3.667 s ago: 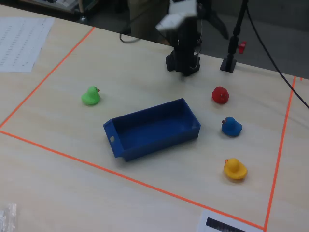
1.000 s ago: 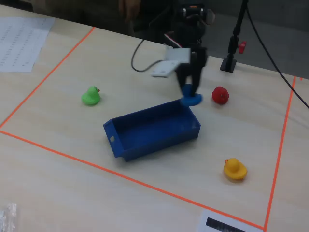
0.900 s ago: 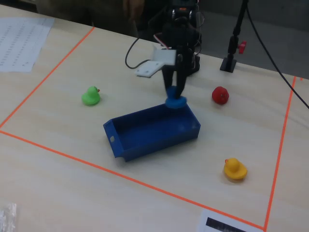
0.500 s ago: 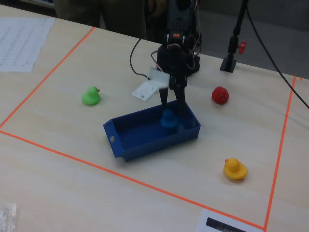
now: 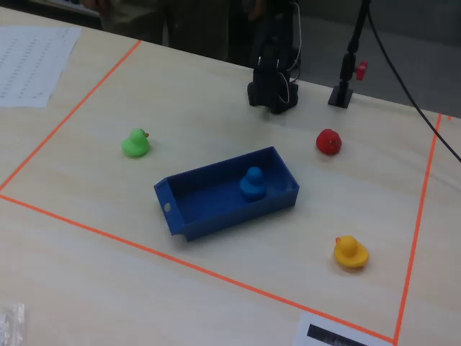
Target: Grasp blue duck and put it into box.
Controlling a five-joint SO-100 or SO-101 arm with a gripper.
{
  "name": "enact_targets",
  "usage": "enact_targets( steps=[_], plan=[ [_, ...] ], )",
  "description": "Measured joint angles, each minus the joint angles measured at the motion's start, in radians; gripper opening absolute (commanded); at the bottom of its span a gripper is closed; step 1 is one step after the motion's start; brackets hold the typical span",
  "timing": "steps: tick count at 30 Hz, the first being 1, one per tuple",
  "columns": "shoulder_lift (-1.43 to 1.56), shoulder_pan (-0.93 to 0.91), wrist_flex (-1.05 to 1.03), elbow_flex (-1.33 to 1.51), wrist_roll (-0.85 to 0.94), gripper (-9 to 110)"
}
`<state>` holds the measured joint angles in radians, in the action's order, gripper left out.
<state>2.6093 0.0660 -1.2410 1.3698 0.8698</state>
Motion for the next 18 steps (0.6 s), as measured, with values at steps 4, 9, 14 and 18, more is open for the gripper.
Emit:
enact_targets(
  steps=[4,9,14,18],
  plan=[
    [0.282,-0.006,0.094,0.402,0.026,0],
    [0.535,-0.002,0.086,1.152,0.077,0],
    [0.678,-0.037,0.064,1.597,0.147,0],
    [0.698,-0.034,0.049,1.735,0.199,0]
  ],
)
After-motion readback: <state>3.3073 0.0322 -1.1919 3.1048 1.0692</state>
